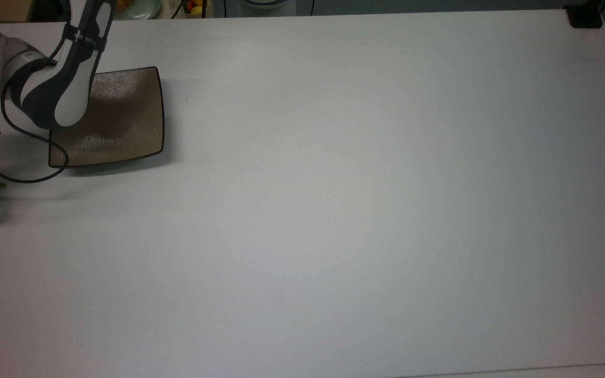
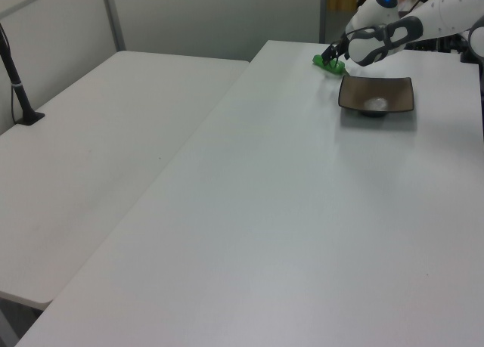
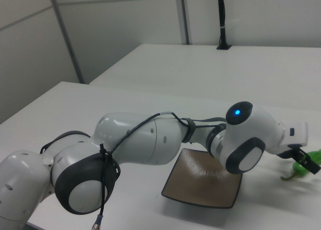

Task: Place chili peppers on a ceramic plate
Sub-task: 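Lower the gripper onto the green chili pepper and close on it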

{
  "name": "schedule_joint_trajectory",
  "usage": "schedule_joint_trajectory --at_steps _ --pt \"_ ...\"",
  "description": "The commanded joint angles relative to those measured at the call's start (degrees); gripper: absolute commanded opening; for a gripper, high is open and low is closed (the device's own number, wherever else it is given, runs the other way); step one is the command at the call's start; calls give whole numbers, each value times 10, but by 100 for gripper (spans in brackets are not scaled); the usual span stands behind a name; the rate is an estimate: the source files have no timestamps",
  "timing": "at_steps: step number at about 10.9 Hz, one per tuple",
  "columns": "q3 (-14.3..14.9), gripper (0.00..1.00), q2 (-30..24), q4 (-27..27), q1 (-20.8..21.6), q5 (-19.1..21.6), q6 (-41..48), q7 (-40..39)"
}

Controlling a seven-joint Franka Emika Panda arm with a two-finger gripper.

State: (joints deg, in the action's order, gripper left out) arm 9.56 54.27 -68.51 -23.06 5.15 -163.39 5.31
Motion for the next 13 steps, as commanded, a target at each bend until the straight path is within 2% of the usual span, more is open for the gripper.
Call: schedule_joint_trajectory --at_steps 1,3,4,8,9,10,13 --pt "-4 87 18 20 -3 8 -25 1" --pt "-3 78 19 20 -3 8 -25 -1" --pt "-3 71 19 20 -3 8 -26 -1" --pt "-3 26 19 17 -2 7 -26 -3" --pt "-3 6 19 17 -2 7 -26 -2" --pt "-3 1 19 16 -2 7 -25 -4" --pt "-4 1 -10 -6 2 3 -19 -7"
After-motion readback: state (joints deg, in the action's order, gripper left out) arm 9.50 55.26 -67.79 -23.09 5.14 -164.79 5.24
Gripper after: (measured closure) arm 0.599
